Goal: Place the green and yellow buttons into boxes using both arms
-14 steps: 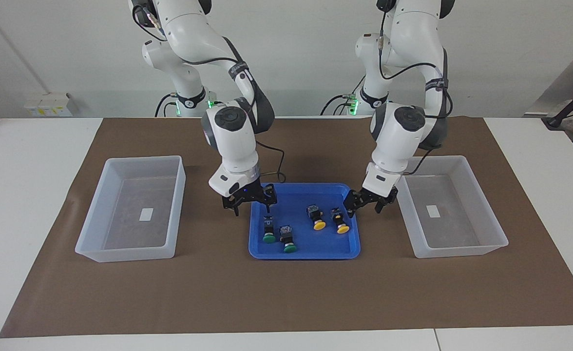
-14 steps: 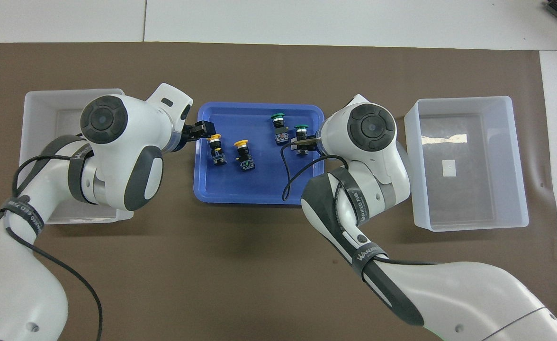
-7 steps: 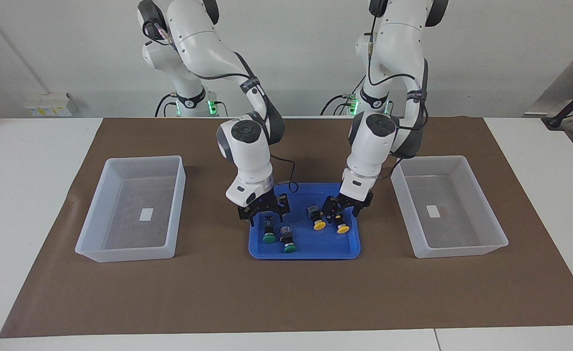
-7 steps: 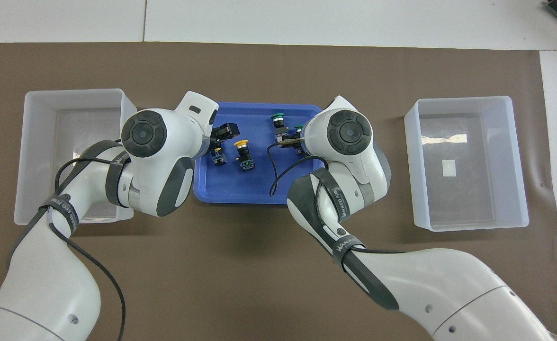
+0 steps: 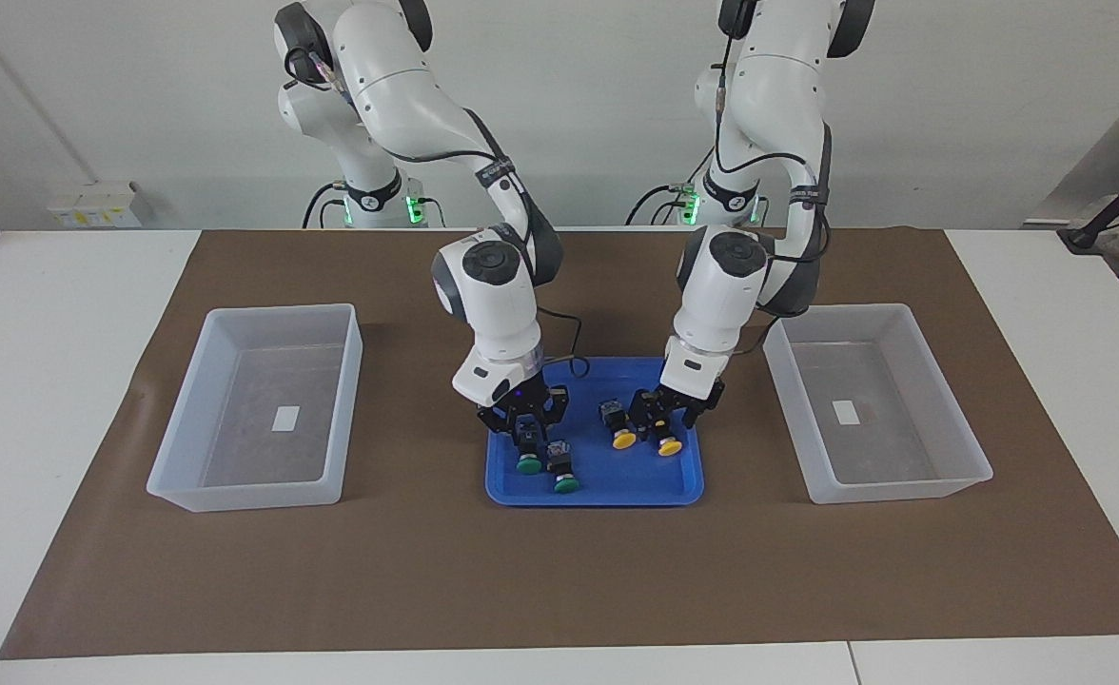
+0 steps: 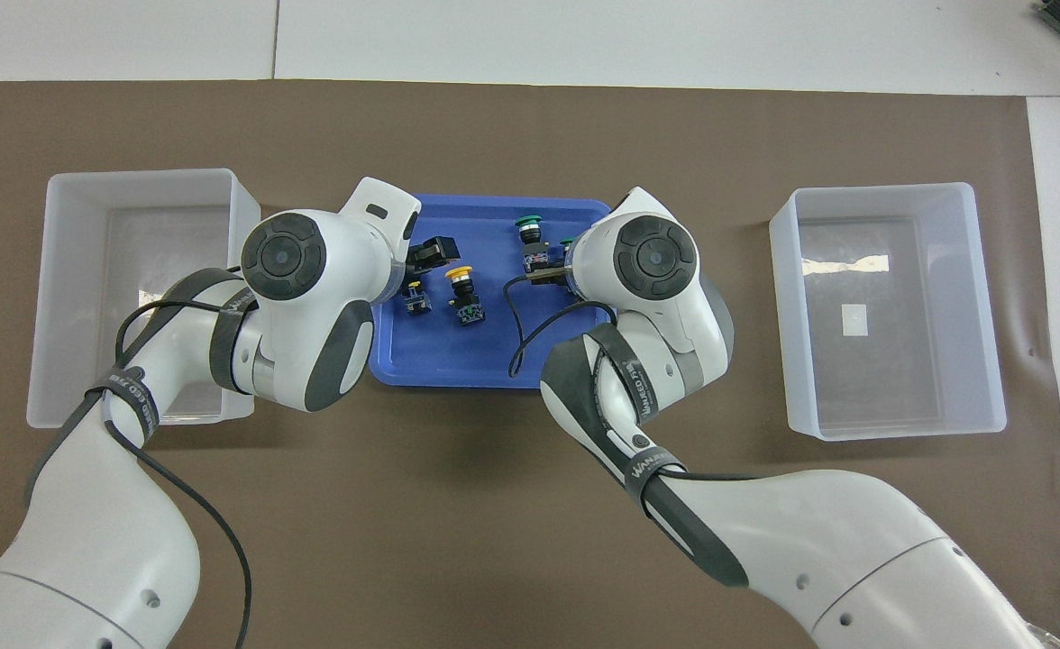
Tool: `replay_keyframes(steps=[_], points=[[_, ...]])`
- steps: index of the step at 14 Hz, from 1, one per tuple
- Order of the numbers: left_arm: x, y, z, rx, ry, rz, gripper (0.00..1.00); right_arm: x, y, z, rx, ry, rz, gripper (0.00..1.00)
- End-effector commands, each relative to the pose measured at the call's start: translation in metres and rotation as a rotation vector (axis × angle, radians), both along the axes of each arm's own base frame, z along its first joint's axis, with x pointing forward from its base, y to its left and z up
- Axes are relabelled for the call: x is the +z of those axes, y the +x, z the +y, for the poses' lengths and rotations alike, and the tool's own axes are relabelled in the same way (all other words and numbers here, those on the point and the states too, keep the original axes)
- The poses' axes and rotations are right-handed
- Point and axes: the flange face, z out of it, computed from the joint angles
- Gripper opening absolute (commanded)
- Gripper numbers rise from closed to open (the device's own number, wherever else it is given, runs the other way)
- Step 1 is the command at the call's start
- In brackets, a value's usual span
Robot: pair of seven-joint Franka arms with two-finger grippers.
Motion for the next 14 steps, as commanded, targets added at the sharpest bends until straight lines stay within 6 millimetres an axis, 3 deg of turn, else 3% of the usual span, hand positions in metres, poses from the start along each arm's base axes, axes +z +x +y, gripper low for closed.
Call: replay_keyframes(steps=[1, 4, 6, 9, 10, 14], points=[[-0.013, -0.002, 0.001, -0.003, 0.016, -0.003, 0.72, 0.013, -0.001, -0.002, -0.086, 0.022, 0.002, 0.0], [-0.027, -0.003, -0.002, -0.009, 0.019, 0.001, 0.59, 0.055, 0.003, -0.027, -0.175, 0.022, 0.02, 0.0], [-0.029, -0.005, -0.002, -0.011, 0.021, 0.005, 0.5, 0.081, 0.011, -0.061, -0.233, 0.018, 0.028, 0.0], [-0.03, -0.006, -0.001, -0.009, 0.023, 0.011, 0.16, 0.109, 0.01, -0.099, -0.284, -0.005, 0.055, 0.0], [-0.029, -0.006, -0.002, -0.008, 0.024, 0.014, 0.04, 0.11, 0.01, -0.113, -0.3, -0.016, 0.073, 0.0], [-0.016, 0.0, -0.005, -0.004, 0.028, 0.031, 0.0, 0.126, 0.008, -0.155, -0.278, -0.173, 0.018, 0.0]])
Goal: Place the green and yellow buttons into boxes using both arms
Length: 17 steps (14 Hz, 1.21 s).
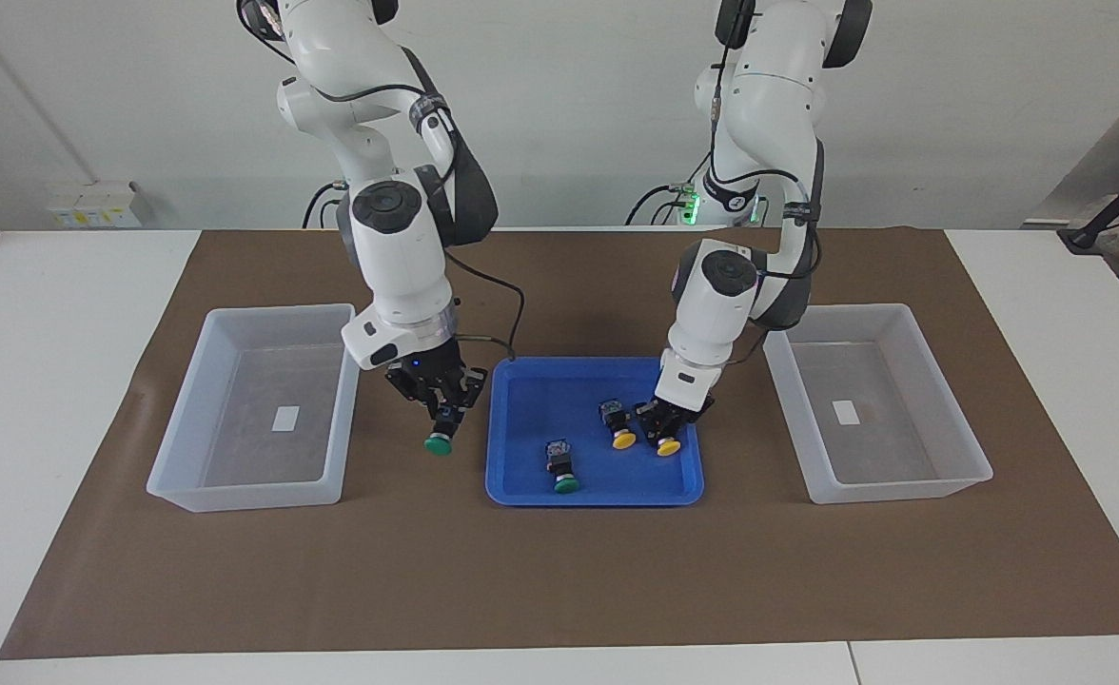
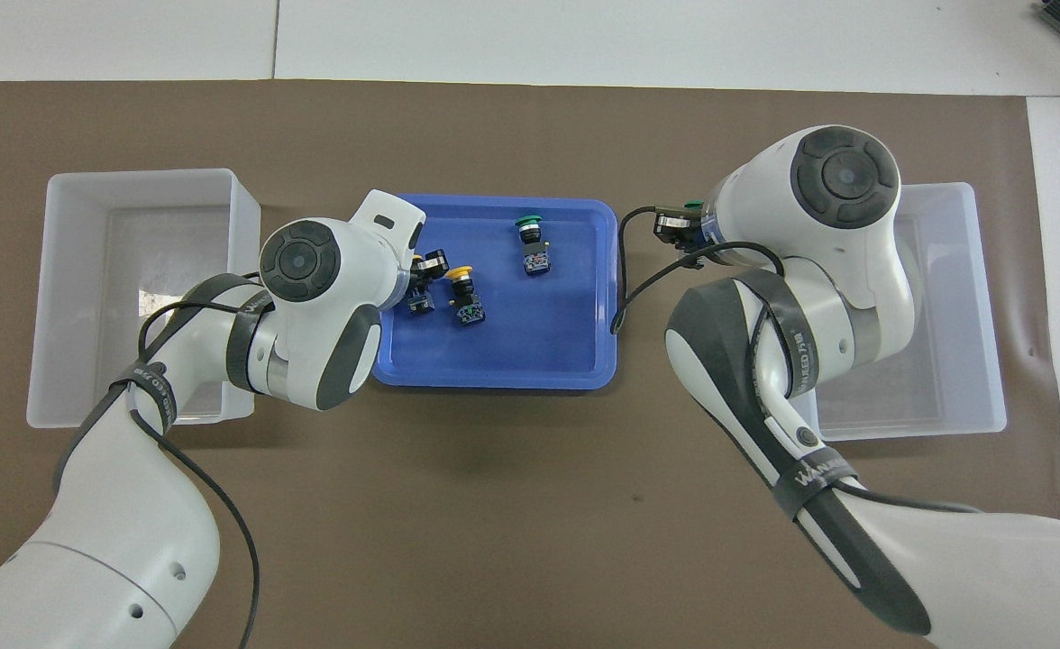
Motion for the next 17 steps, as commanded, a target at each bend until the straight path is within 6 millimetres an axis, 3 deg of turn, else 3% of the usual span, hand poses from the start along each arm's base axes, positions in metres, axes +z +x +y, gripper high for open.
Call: replay_keyframes(steps=[1, 4, 5, 7, 9, 14, 17], points=[[0.022, 0.005, -0.006, -0.001, 0.026, 0.036, 0.0, 0.016, -0.007, -0.036, -0.02, -0.075, -0.01, 0.0], [0.1, 0.023, 0.003, 0.009, 0.035, 0.074, 0.0, 0.022, -0.004, -0.09, -0.096, -0.079, 0.001, 0.0], [0.131, 0.026, 0.021, 0.028, 0.032, 0.071, 0.0, 0.018, -0.005, -0.107, -0.12, -0.083, 0.019, 0.0], [0.174, 0.028, 0.046, 0.054, 0.036, 0.083, 0.0, 0.005, -0.015, -0.147, -0.145, -0.089, 0.059, 0.0], [0.198, 0.034, 0.083, 0.07, 0.046, 0.095, 0.0, -0.01, -0.027, -0.177, -0.116, -0.087, 0.091, 0.0], [0.213, 0.05, 0.2, -0.065, 0.077, 0.12, 0.0, -0.05, -0.041, -0.248, 0.019, -0.063, 0.038, 0.0], [0.201, 0.042, 0.278, -0.164, 0.094, 0.107, 0.0, -0.075, -0.04, -0.268, 0.102, 0.013, 0.056, 0.0]])
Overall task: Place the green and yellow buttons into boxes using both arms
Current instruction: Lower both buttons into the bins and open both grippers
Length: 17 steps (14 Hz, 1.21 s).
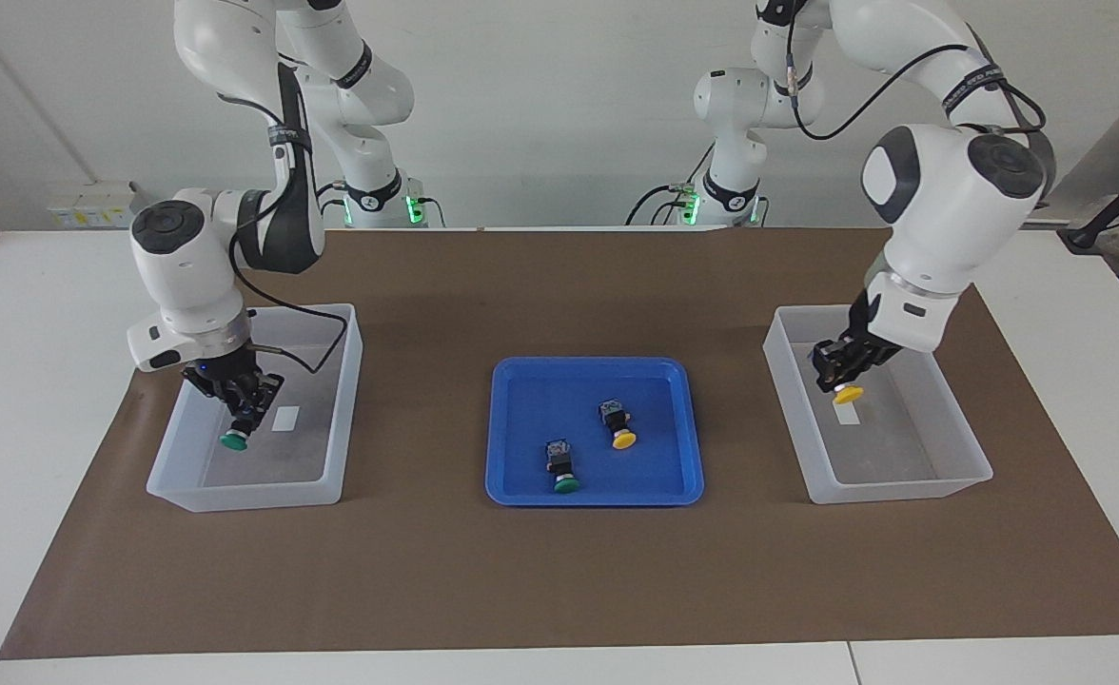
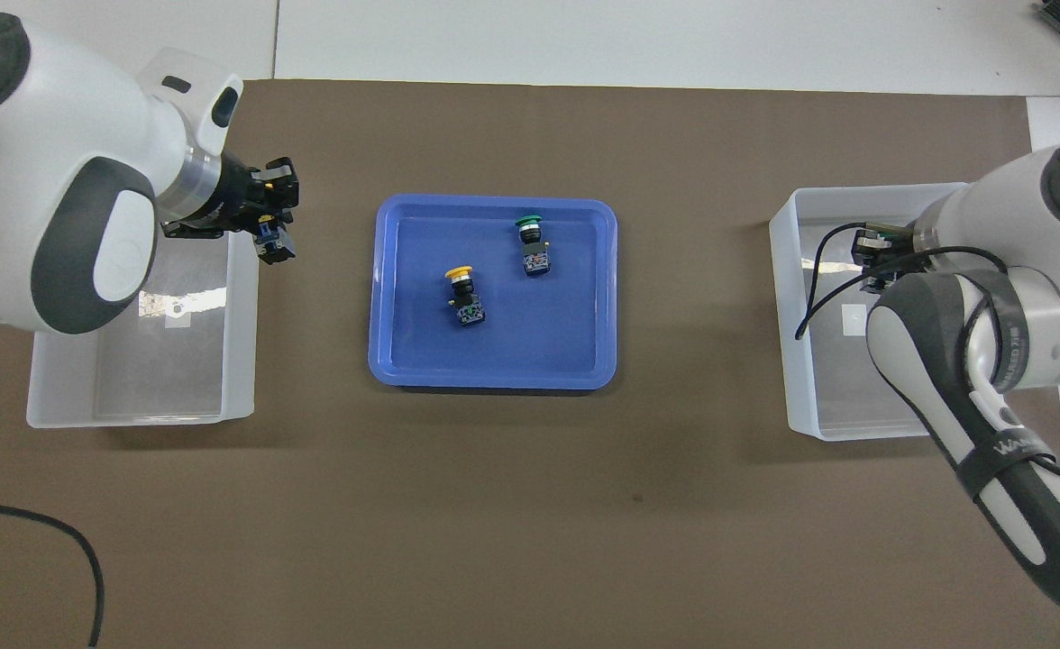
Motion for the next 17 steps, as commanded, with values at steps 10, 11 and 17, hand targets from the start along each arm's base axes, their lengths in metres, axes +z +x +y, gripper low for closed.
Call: replay_keyframes(steps=[10, 11, 17], points=[[-0.142, -0.045, 0.035, -0.125, 0.033, -0.103, 0.0, -0.033, 0.008, -0.026, 0.125, 0.042, -0.078, 0.56], [-0.155, -0.047, 0.026, -0.141, 0.033, -0.094, 0.0, -0.026, 0.012, -0.02, 0.13, 0.043, -0.088, 0.64], [-0.204, -0.044, 0.002, -0.176, 0.038, -0.077, 0.18, 0.051, 0.039, 0.073, 0.148, 0.073, -0.096, 0.84]])
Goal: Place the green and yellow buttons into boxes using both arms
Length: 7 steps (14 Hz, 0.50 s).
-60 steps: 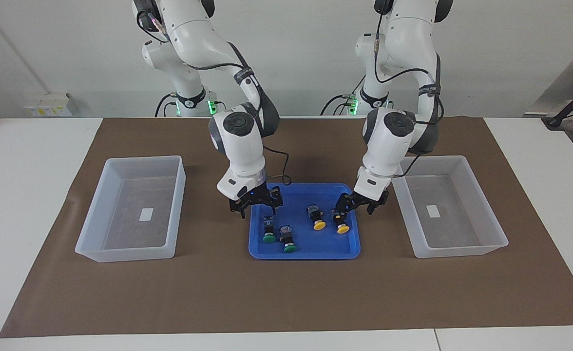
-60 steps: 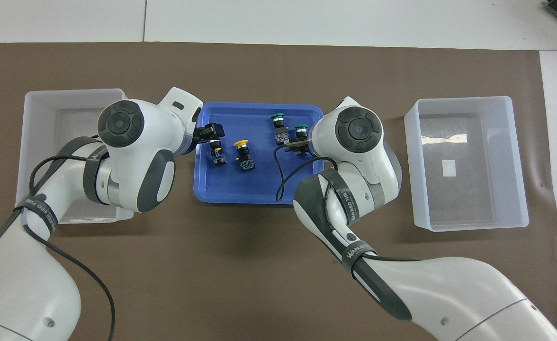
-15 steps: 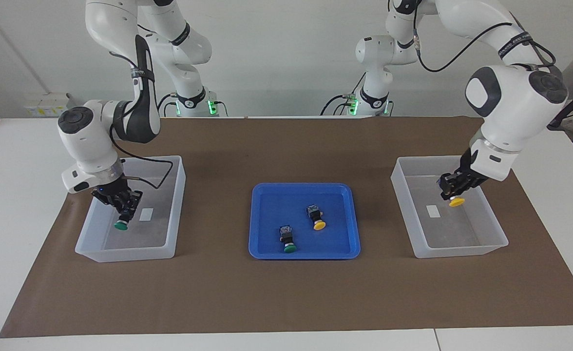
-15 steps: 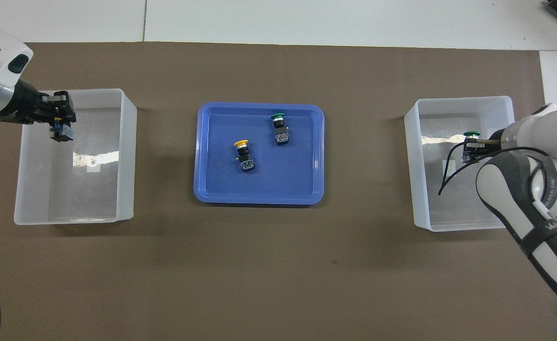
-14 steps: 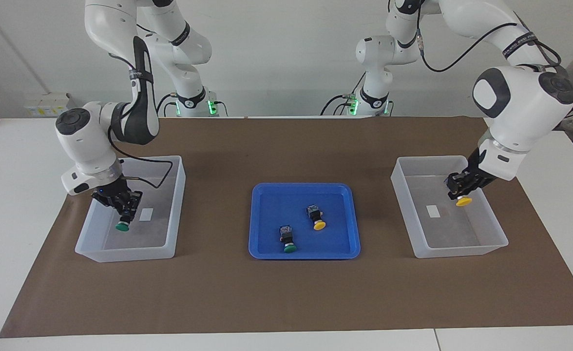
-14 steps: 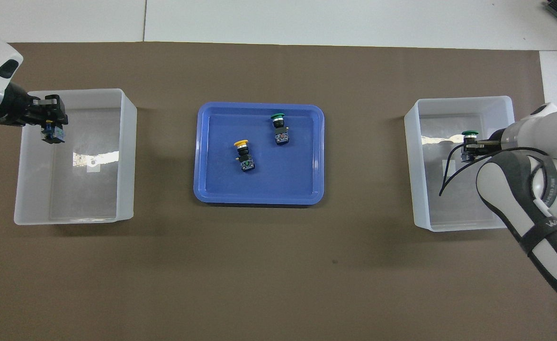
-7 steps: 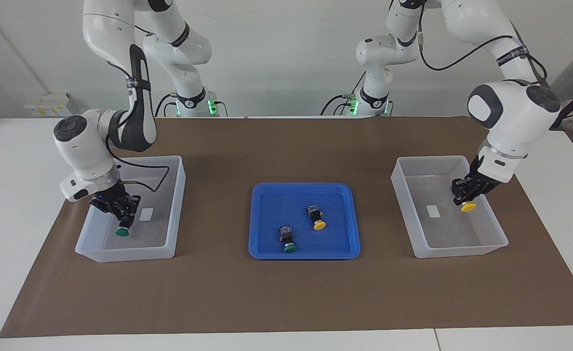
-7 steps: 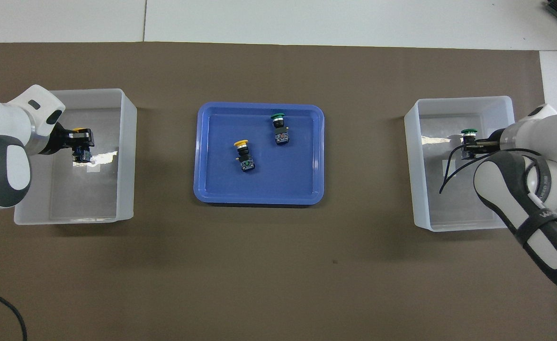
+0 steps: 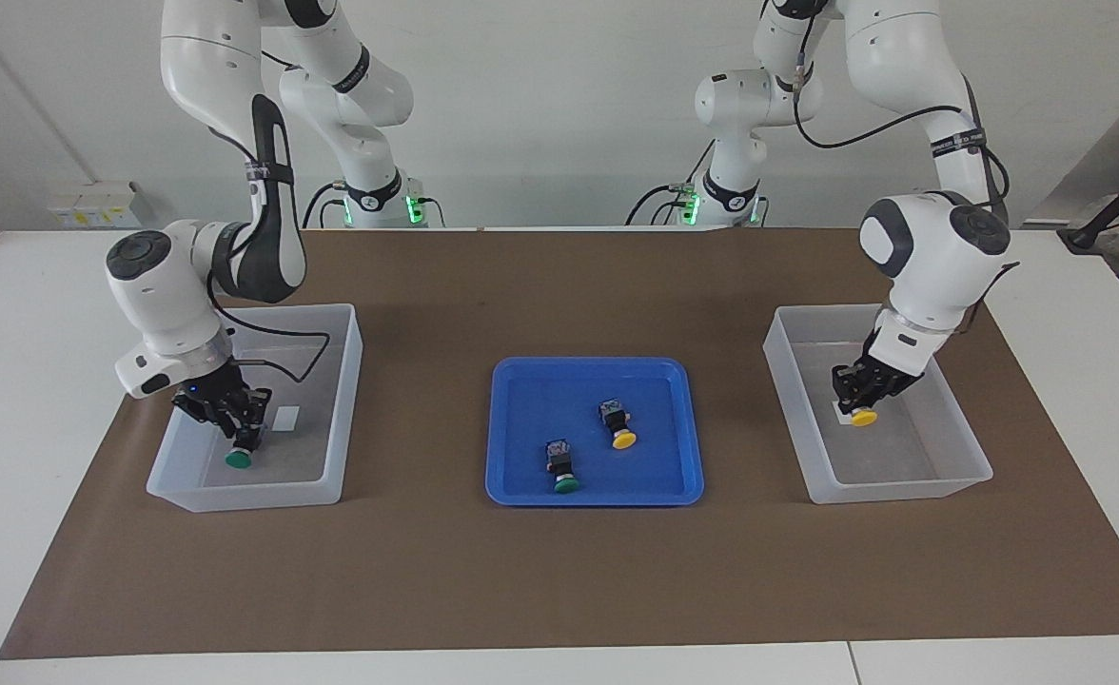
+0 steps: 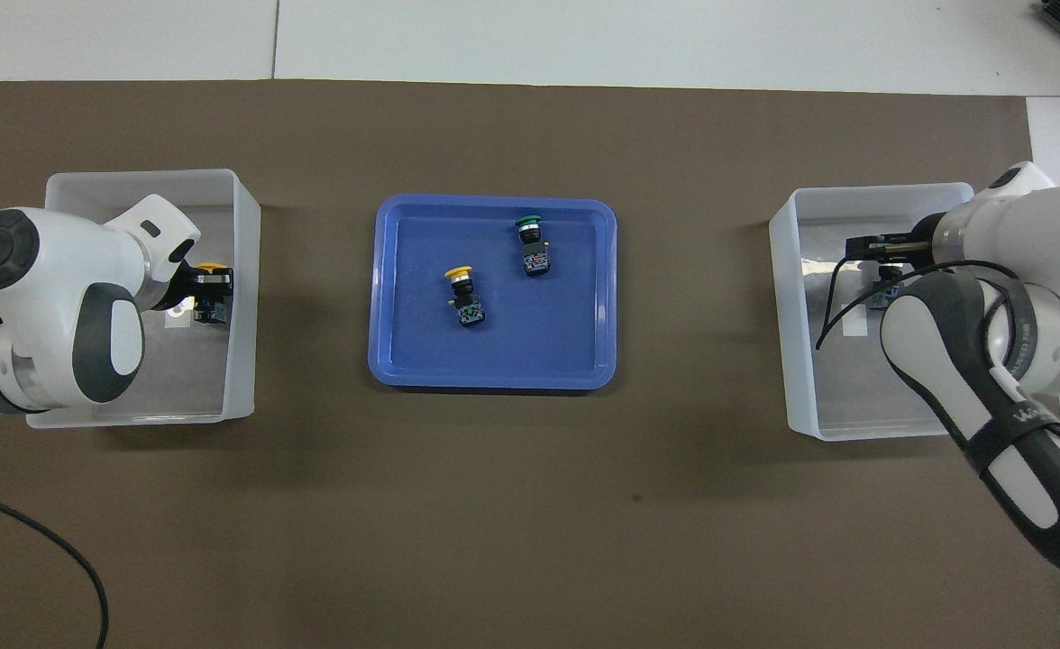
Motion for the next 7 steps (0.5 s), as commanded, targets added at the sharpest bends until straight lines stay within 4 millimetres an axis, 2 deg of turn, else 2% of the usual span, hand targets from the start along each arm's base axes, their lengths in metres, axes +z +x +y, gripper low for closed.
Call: replay_keyframes(steps=[1, 2, 3, 4, 5, 6, 7], points=[[-0.01, -0.003, -0.01, -0.015, 0.003, 0.001, 0.52, 0.042, 0.014, 0.045, -0.028, 0.029, 0.025, 0.84], [-0.009, -0.003, -0.009, -0.018, 0.004, 0.001, 0.73, 0.056, 0.018, 0.069, -0.017, 0.033, 0.025, 0.87], [-0.008, -0.002, -0.007, -0.018, 0.009, 0.001, 0.82, 0.061, 0.019, 0.091, -0.011, 0.039, 0.03, 0.87], [-0.006, 0.0, -0.006, -0.031, 0.022, 0.002, 0.87, 0.062, 0.019, 0.103, -0.009, 0.044, 0.028, 0.89], [0.0, 0.005, -0.005, -0.042, 0.035, 0.0, 0.91, 0.056, 0.019, 0.127, 0.038, 0.042, 0.021, 0.91], [0.012, 0.012, -0.006, -0.047, 0.037, 0.014, 0.93, 0.053, 0.019, 0.151, 0.087, 0.042, -0.006, 0.93], [0.034, 0.024, -0.005, -0.053, 0.039, 0.037, 0.93, 0.046, 0.019, 0.172, 0.135, 0.042, -0.027, 0.97]])
